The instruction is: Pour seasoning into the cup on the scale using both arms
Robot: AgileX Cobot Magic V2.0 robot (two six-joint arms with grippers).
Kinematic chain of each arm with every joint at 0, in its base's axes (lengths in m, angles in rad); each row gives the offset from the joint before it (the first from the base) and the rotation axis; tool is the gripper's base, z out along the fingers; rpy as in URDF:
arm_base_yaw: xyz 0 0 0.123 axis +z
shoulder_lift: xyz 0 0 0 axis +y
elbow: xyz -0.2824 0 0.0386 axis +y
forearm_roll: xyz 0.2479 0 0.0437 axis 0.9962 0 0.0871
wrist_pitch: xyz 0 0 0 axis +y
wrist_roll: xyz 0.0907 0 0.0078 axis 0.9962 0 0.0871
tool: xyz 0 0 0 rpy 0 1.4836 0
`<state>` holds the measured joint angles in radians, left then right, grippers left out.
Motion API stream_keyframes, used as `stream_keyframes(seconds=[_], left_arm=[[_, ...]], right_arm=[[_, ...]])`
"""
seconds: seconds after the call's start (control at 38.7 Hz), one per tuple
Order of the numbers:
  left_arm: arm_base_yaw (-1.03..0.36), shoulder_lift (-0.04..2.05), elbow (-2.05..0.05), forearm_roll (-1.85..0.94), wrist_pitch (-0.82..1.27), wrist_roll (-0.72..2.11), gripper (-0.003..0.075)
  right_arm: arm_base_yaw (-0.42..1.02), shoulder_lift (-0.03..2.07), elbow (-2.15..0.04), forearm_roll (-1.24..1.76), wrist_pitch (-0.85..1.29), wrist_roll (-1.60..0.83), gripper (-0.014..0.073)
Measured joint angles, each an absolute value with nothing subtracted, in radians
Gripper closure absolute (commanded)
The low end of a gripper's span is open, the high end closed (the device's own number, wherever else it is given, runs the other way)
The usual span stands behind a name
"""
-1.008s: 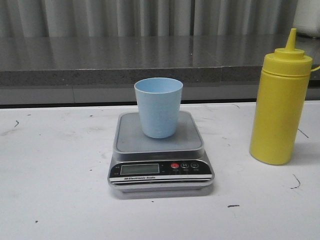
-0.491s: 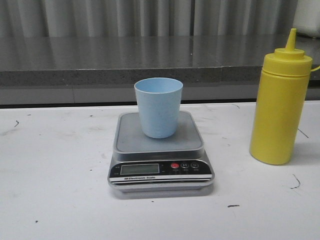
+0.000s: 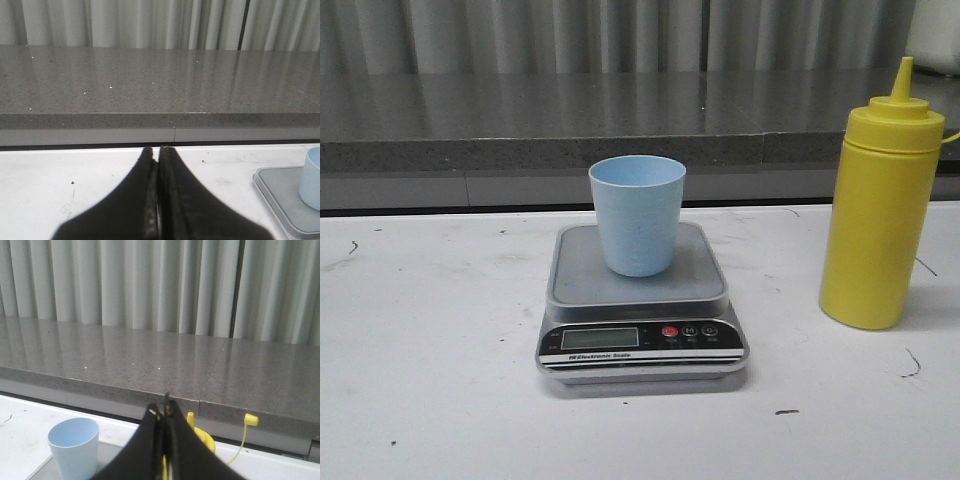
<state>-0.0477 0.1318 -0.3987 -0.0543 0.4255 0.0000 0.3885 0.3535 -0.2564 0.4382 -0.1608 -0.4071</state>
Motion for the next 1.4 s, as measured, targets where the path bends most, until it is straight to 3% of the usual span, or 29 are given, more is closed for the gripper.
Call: stream_keyframes(seconds=[0.31,0.78,1.4], left_arm=[[0.000,-0.002,-0.254,-0.054,0.383,0.000,0.0740],[0.038,-0.005,0.002,-0.058,0.210,0.000,0.0740],[0.038,-0.005,0.004,-0.059,0.129,0.000,0.0740]], right_arm=[[0.388,0.353,-0.256,0.438,-0.161,-0.407,0.0713],[0.388,0.353,-0.258,0.438,-0.159,-0.407,0.0713],[0.388,0.353,-0.258,0.438,-0.159,-0.407,0.0713]])
